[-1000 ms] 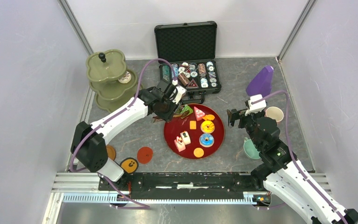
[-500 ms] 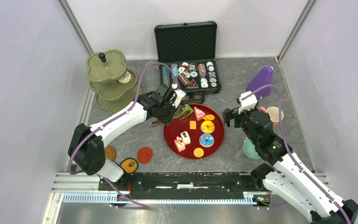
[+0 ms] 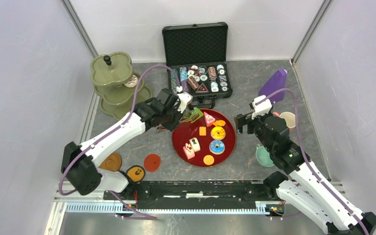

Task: Serve the afternoon tea

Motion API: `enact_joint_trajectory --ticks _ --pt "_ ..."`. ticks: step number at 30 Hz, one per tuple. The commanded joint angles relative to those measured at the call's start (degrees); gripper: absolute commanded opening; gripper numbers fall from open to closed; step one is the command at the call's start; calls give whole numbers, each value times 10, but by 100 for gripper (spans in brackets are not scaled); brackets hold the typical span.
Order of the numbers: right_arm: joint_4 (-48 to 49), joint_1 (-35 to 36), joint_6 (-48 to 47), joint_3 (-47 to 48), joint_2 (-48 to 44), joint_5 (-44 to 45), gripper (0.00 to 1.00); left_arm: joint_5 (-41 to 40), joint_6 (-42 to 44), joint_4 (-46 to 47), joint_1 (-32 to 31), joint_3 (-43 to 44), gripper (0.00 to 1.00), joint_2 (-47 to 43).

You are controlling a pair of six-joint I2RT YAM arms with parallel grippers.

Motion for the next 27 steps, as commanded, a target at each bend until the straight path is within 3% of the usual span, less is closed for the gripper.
enact_joint_trajectory --ticks 1,6,15,27 --pt "32 2 2 3 -19 1 98 -18 -46 3 -3 17 27 -74" --pt "22 2 -9 2 -30 13 98 -93 -88 -26 -3 32 28 -115" --pt "41 2 -1 -13 -42 8 98 -427 -172 -122 -1 75 29 -50" --pt "38 2 13 -17 -49 2 98 -508 -212 -43 17 130 30 129"
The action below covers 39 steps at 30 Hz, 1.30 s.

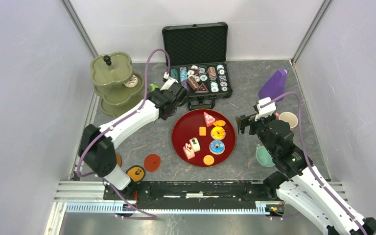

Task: Serve the afternoon tea

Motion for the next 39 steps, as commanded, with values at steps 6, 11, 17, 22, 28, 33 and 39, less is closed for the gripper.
enact_joint_trajectory --ticks 6,11,17,22,28,33,39 --pt "22 2 6 -12 -13 6 98 -74 -41 127 30 7 31 62" --pt "24 2 7 -21 -16 10 98 -67 -37 169 63 -13 32 84" --pt "29 2 11 -28 -19 5 98 -92 -21 189 79 -15 33 128" --pt "30 2 10 -35 -18 6 98 -113 -23 198 96 -19 33 151" --pt "28 2 7 -39 -19 6 98 -147 -26 188 108 -18 34 166" --pt "28 2 7 -39 -19 6 98 -146 -7 205 127 -21 37 169" --pt "28 2 6 -41 -21 7 98 -143 6 203 139 -1 40 194"
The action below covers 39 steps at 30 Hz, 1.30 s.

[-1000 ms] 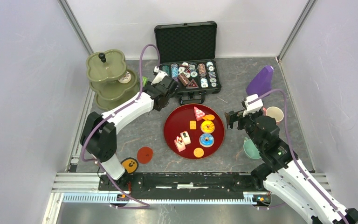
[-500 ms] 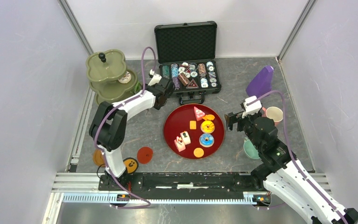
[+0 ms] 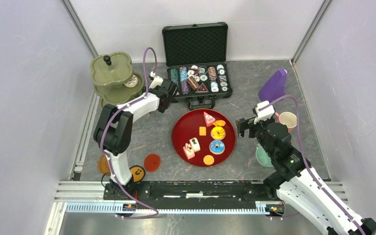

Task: Serve the afternoon tea

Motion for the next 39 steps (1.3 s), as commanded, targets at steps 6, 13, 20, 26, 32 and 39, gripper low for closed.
enact_joint_trajectory --ticks 6,13,20,26,32,39 --pt "26 2 -1 -7 -8 6 98 -31 24 24 10 26 48 29" --pt "28 2 0 -7 -7 5 98 -8 20 20 9 21 51 20" --pt "28 2 1 -8 -5 4 98 6 10 3 -2 20 52 -7" --pt "31 2 0 -8 -2 4 98 -3 4 -10 -16 19 52 -31" --pt "33 2 4 -6 4 -3 98 12 -4 -20 -24 14 51 -38" --pt "35 2 4 -5 6 -5 98 39 -33 -52 -56 7 51 -54"
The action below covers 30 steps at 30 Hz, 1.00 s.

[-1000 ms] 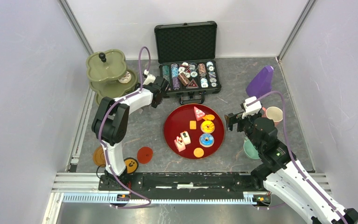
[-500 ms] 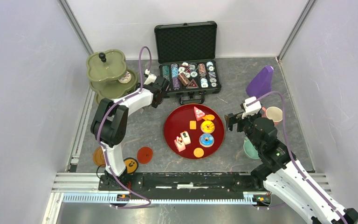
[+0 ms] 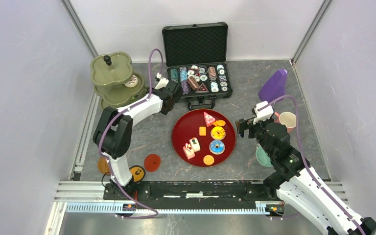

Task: Serve the afternoon tea

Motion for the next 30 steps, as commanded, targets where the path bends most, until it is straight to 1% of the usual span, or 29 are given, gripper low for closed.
enact_joint_trajectory --ticks 1,3,6,9,11,15,17,19,20,21,23,25,26,28,30 --pt "35 3 3 0 5 -3 98 15 -47 -26 -31 -1 51 -45" --pt "35 2 2 3 6 -3 98 35 -53 -34 -44 -10 51 -69" --pt "34 2 0 3 3 1 98 88 -64 -42 -66 -31 50 -121" --pt "32 3 -1 2 0 8 98 175 -68 -44 -85 -52 50 -185" --pt "28 2 -2 2 -3 13 98 255 -73 -44 -89 -63 49 -234" --pt "27 2 -2 -3 -7 16 98 452 -82 -29 -89 -74 52 -325" --pt "27 2 -2 -2 -4 13 98 573 -104 -35 -89 -64 54 -338" --pt "27 2 -2 0 0 11 98 665 -126 -41 -95 -52 55 -329" --pt "27 2 -2 0 1 12 98 687 -132 -41 -105 -49 55 -325" --pt "27 2 -2 -1 0 12 98 692 -140 -41 -118 -45 55 -320" --pt "28 2 1 -3 -3 14 98 657 -171 -37 -135 -42 53 -315" --pt "30 2 5 -7 -8 13 98 603 -227 -17 -152 -53 54 -315" --pt "31 2 7 -7 -8 13 98 564 -255 -6 -166 -56 53 -313" --pt "31 2 10 -9 -10 12 98 494 -302 12 -205 -60 51 -308" --pt "31 2 11 -9 -10 12 98 445 -339 27 -235 -60 50 -298"
